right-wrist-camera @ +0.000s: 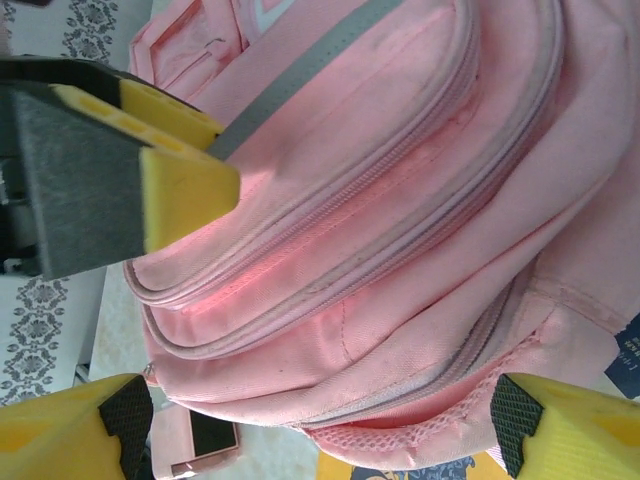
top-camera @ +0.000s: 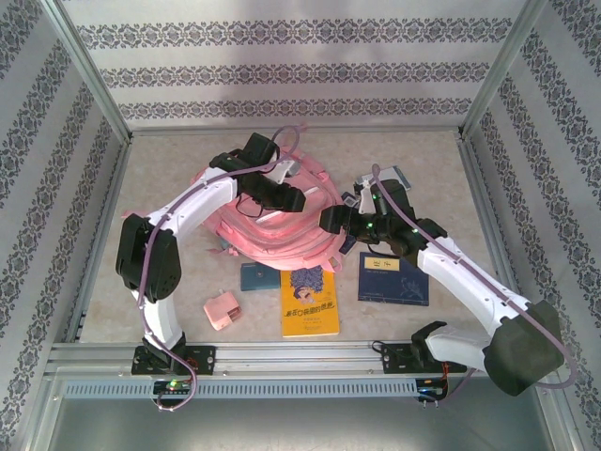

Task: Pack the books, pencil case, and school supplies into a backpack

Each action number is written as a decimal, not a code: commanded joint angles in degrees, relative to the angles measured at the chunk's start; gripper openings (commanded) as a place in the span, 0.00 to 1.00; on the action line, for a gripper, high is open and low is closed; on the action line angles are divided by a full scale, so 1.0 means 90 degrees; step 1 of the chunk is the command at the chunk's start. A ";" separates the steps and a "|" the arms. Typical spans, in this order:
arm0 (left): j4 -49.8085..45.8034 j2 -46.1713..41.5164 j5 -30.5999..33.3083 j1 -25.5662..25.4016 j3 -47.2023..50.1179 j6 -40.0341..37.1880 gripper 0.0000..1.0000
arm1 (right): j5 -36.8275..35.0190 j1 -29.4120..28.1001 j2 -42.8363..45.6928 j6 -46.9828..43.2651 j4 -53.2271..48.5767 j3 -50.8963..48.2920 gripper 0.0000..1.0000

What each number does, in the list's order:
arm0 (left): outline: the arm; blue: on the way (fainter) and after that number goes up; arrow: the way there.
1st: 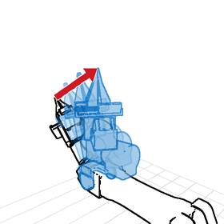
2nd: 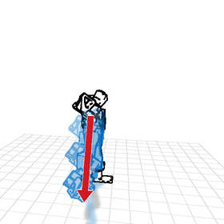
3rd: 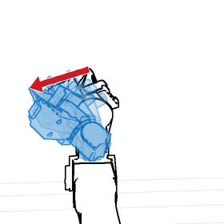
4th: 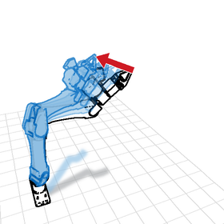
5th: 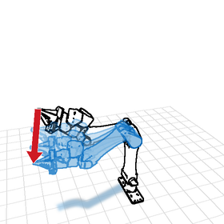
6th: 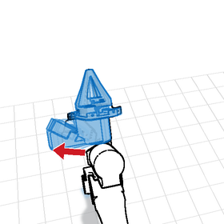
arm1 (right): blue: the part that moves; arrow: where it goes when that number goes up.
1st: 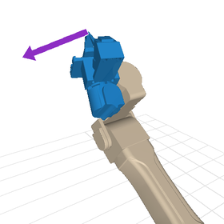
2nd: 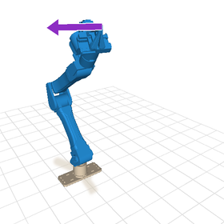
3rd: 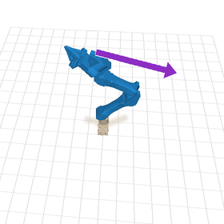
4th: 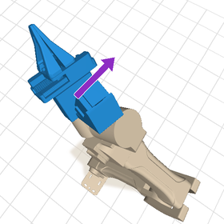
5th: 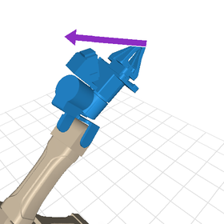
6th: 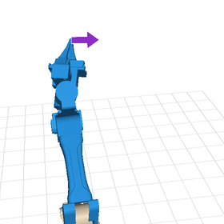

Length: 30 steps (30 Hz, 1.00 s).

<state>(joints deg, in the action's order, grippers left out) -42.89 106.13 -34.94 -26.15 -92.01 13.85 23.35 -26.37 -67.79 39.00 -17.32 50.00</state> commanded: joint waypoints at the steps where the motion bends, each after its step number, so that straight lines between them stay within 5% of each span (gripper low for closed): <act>1: -0.0045 0.0110 -0.0195 0.0047 0.0057 -0.0063 0.50 | -0.0199 -0.0087 0.0020 -0.0129 -0.0193 0.0187 0.88; 13: -0.0437 0.0293 0.0150 0.0108 0.0286 -0.0308 0.47 | -0.0276 -0.0107 -0.0055 -0.0145 -0.0184 0.0066 0.84; 22: -0.0121 0.0553 -0.0646 0.0219 0.0071 -0.0080 0.02 | -0.0405 -0.0127 -0.0066 -0.0217 -0.0199 -0.0028 0.81; 30: 0.0642 0.0273 -0.1323 0.0562 0.0047 0.0653 0.00 | -0.0823 -0.0321 0.0060 -0.0600 -0.0379 0.0134 0.80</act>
<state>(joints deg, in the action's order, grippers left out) -41.95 110.89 -42.98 -22.65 -90.24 15.68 18.85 -27.68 -68.40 36.75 -19.00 50.13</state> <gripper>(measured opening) 0.060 0.801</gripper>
